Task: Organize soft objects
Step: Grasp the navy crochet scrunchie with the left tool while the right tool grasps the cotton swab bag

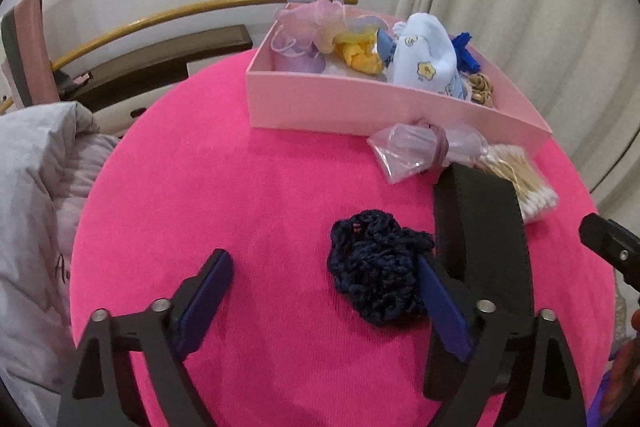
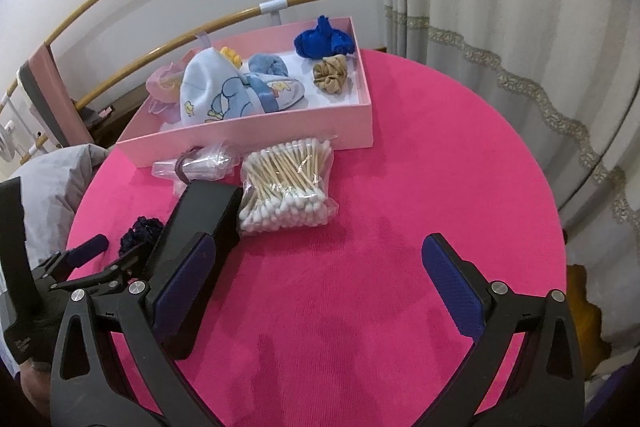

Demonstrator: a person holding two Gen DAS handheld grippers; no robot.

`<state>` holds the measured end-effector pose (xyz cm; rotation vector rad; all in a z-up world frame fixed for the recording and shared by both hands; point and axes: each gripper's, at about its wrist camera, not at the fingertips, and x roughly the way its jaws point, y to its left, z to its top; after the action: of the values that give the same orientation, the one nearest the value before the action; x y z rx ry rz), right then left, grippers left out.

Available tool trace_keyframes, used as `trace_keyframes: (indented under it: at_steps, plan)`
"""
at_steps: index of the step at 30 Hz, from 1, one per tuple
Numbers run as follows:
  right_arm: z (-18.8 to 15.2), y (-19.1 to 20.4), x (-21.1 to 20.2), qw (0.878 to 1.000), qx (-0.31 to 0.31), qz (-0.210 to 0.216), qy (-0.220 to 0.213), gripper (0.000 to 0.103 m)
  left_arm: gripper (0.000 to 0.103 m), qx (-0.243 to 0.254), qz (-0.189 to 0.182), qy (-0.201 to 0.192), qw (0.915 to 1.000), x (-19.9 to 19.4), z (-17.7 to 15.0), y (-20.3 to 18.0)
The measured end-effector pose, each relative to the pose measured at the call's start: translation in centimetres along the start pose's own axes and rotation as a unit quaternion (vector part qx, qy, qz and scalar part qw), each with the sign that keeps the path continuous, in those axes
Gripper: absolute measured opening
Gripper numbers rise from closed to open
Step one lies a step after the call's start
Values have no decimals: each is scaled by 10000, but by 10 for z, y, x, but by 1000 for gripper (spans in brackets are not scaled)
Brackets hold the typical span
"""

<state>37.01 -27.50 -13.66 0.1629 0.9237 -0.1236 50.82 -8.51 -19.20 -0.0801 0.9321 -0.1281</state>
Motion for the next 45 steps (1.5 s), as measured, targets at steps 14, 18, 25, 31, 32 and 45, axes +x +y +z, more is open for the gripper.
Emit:
trace_keyframes:
  at_steps: [14, 18, 25, 31, 32, 45]
  plan:
    - [14, 12, 59, 9984, -349, -95, 434, 100, 80, 147, 358, -170, 9991, 3, 2, 3]
    - [16, 14, 67, 9979, -449, -173, 429, 100, 81, 174, 352, -164, 9991, 3, 2, 3]
    - [20, 22, 74, 9962, -675, -436, 324, 89, 78, 326, 326, -197, 9987, 4, 2, -1]
    - [21, 19, 67, 9969, -655, -378, 200, 48, 44, 468, 33, -217, 9987, -1, -1, -5]
    - [20, 17, 65, 9973, -616, -346, 190, 45, 34, 498, -22, -210, 9985, -2, -2, -7]
    - [4, -14, 36, 9997, -119, -153, 139, 42, 10, 266, -355, -41, 9990, -17, 1, 2]
